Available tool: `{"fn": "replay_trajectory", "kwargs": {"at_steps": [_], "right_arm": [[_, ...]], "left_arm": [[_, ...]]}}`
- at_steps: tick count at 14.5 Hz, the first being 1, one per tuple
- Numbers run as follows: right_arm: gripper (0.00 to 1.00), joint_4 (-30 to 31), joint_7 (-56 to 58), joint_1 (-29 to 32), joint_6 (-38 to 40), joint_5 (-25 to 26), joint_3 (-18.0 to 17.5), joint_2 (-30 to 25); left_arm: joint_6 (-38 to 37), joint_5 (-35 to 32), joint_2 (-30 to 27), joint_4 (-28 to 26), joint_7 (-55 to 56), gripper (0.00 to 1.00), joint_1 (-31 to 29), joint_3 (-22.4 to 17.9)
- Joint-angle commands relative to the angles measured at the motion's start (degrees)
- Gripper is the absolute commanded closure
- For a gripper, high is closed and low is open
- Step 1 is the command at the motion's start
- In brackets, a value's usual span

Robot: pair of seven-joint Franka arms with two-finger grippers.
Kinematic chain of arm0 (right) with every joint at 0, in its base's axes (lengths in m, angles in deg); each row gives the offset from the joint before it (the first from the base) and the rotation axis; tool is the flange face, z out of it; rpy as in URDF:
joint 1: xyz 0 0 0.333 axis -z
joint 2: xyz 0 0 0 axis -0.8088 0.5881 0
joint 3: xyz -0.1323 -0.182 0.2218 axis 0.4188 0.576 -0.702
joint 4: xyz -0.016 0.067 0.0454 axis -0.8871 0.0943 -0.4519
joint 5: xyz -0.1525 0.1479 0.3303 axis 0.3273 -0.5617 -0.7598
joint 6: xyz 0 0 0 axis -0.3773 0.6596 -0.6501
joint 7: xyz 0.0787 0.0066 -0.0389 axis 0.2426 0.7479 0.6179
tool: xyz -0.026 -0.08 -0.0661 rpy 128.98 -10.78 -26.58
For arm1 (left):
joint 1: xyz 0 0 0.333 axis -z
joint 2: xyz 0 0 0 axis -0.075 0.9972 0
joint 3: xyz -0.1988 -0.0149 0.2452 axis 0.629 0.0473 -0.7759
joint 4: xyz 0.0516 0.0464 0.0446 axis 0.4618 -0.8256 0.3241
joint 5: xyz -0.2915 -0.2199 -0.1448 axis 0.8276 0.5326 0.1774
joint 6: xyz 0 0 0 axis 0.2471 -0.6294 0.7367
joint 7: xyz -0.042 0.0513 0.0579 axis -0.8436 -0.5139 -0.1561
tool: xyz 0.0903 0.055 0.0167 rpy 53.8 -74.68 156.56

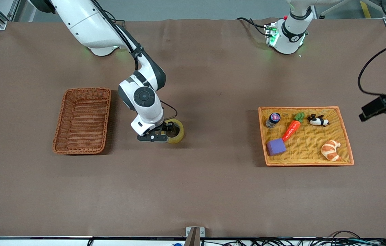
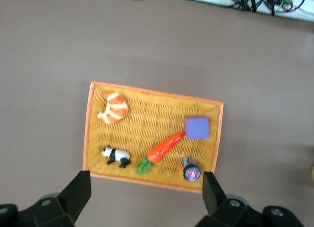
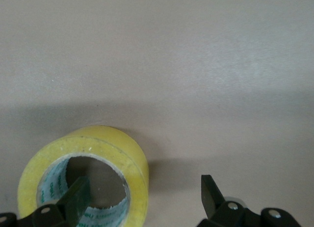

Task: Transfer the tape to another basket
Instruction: 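Grasp the tape roll with the right gripper while the left gripper withdraws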

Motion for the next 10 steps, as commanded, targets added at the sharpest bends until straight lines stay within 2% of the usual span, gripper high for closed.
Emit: {"fn": "replay_trajectory", "kwargs": {"at_steps": [1,7,8,10], "right_arm": [[0.0,-1.0,-1.1,-0.7,-1.0,1.2,0.1,1.9],[0.0,-0.4,-0.4,-1.4,-2.9,1.3,0.1,3.1],[0.05,-0.5,-0.3,-1.4,-3.0,1.3,0.1,3.2],[0.21,-0.4,-0.1,-1.3,-3.0,1.4,0.1,3.3]], "left_arm": [[-0.1,0.1,-7.4,-9.2,-4.7,0.0,2.4,-3.5],[1.5,-1.4,-7.5,-11.9,-6.0,0.0,1.9,-3.0],[2.5,-1.2,-7.5,-12.3,-5.7,0.0,1.6,-2.9],[4.2,-1.1,-7.5,-13.9,-5.0,0.0,1.6,-2.8]]}}
